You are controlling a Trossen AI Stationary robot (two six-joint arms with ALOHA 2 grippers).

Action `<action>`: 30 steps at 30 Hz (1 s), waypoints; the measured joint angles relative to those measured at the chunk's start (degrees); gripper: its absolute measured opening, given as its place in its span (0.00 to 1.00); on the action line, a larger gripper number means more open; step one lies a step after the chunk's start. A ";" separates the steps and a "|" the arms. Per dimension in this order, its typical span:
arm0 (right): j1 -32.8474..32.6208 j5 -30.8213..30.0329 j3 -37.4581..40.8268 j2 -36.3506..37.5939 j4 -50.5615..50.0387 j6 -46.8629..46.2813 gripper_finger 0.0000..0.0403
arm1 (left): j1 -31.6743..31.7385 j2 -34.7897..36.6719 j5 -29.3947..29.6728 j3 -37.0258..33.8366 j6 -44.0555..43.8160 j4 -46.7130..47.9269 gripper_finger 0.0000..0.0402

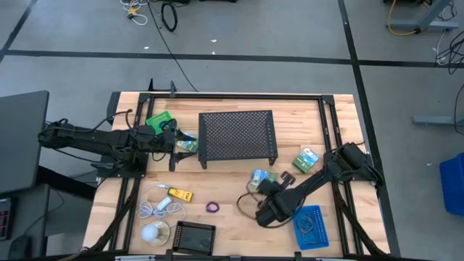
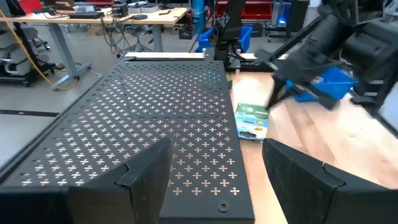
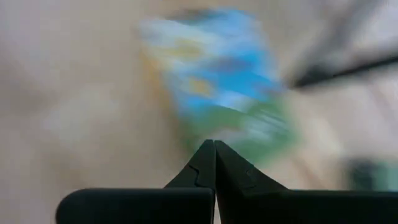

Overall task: Pick & Place Office Desk Supplies
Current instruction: Put the yellow crayon box into the black bin

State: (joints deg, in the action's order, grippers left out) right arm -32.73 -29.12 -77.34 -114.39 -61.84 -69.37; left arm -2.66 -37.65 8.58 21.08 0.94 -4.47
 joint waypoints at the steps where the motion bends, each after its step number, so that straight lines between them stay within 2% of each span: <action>1: -0.10 -0.12 0.00 0.00 4.30 3.55 0.00 | 0.00 0.00 -0.64 0.00 -0.05 0.08 0.65; 5: 1.32 5.04 -0.02 0.00 23.17 19.95 0.04 | -0.02 0.00 -3.32 0.00 -0.04 0.09 0.65; 9: 4.00 9.06 -0.04 0.02 31.45 24.46 0.17 | -0.02 0.00 -3.76 0.00 0.24 0.22 0.65; 15: 9.46 16.06 -0.04 0.02 26.87 22.51 0.46 | -0.02 0.00 -3.76 0.00 1.07 0.64 0.65; 19: 12.60 17.43 -0.87 0.02 23.25 20.71 0.57 | -0.02 0.00 -3.76 0.00 1.51 1.85 0.65; 23: 14.68 17.55 -3.81 0.04 18.10 20.76 0.59 | -0.02 0.00 -3.76 0.00 1.56 2.94 0.65; 30: 16.50 17.59 -9.41 0.07 9.24 21.81 0.53 | -0.02 0.00 -5.03 0.00 2.04 2.87 0.65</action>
State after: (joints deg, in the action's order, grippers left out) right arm -16.23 -11.53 -86.75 -114.32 -52.60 -47.56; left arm -2.68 -37.65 3.55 21.08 2.98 -1.61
